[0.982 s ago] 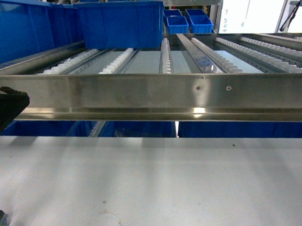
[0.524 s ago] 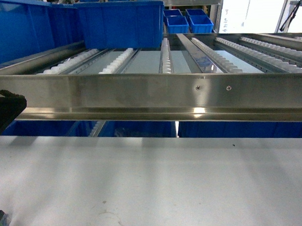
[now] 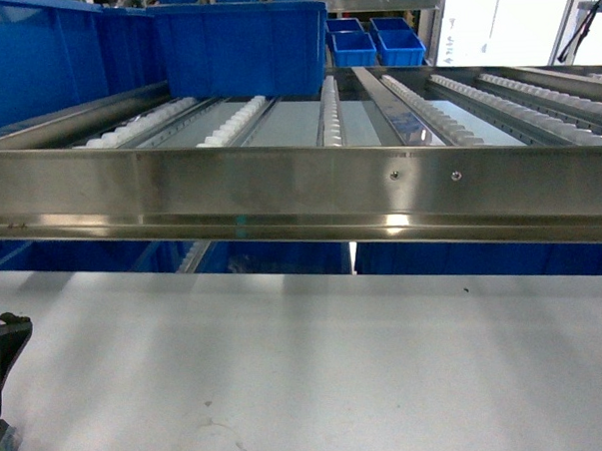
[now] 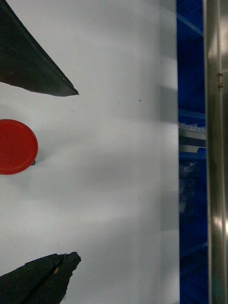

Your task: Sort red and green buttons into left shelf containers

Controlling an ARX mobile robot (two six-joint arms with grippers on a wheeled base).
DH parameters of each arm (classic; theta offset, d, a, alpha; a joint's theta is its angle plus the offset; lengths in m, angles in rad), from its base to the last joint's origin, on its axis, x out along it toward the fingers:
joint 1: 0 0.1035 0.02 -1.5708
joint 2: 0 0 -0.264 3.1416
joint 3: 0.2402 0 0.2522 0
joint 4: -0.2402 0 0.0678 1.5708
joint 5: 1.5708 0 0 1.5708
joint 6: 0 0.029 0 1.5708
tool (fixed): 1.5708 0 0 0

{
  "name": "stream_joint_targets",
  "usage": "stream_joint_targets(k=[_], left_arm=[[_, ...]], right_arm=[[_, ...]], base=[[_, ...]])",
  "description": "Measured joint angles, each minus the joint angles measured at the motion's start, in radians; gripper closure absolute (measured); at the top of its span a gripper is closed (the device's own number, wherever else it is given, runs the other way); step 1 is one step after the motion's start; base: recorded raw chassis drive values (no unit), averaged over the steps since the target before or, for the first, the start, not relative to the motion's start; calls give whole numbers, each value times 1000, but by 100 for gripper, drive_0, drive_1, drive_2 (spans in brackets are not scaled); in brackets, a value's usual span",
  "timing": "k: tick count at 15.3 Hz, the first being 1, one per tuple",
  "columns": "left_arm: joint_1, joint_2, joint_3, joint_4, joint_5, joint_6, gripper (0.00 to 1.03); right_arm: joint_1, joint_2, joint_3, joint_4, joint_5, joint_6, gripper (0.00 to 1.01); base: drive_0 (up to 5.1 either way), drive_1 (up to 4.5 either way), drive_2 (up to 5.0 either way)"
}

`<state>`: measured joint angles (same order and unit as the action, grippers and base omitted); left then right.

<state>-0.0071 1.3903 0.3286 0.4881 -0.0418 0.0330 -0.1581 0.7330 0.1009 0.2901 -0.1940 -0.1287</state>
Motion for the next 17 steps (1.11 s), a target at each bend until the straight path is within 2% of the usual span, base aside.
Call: stream_joint_targets(k=[2,8,11,13,17], left_arm=[[20,65,3,14,-3,0,5],[64,260,134,-53,68,6,5],[47,312,156,-78,40,28,5],[27,327,155,-66,27,28,5],[23,358,138,-82,16,18,5]], right_arm=[[0,0,0,0,0,0,72],[0,0,0,0,0,0,72],[0,0,0,0,0,0,72],[0,0,0,0,0,0,72],[0,0,0,0,0,0,72]], base=[[0,0,0],[0,0,0],[0,0,0],[0,0,0],[0,0,0]])
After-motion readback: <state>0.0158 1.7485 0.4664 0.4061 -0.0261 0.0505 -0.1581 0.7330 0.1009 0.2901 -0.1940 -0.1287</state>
